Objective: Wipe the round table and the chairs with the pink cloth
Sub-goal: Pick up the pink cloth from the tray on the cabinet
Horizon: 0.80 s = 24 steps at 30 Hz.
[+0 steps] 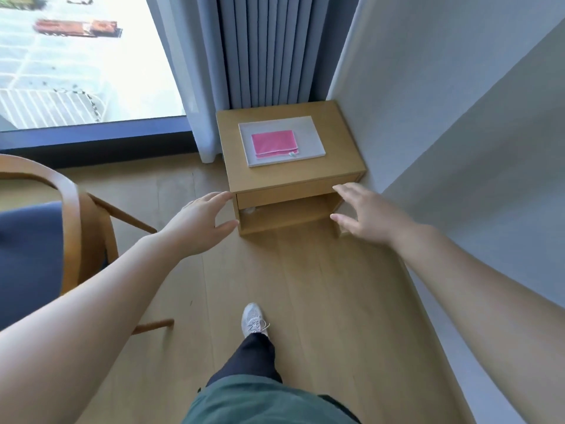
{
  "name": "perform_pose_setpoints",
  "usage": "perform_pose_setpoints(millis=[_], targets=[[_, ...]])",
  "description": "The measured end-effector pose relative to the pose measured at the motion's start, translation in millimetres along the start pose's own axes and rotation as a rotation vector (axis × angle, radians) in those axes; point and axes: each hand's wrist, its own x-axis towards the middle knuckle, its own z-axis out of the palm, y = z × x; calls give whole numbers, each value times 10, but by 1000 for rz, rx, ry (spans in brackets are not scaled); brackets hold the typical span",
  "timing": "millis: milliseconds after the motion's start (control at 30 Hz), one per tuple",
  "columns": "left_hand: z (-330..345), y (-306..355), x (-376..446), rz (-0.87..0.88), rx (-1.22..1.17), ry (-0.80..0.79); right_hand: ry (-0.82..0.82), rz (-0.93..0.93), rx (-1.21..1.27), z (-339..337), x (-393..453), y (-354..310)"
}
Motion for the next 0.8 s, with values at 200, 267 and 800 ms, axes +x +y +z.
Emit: perform_pose_setpoints(millis=[200,267,800], targets=[[-245,-38,894,-27,19,-27,-29,-38,-19,-315,961,252],[-270,-44,1117,-46,22,-32,-46,-54,-19,-368,1238,352],[-150,344,2572,-346,3,-20,-314,-321,-76,-564,3669,1390]])
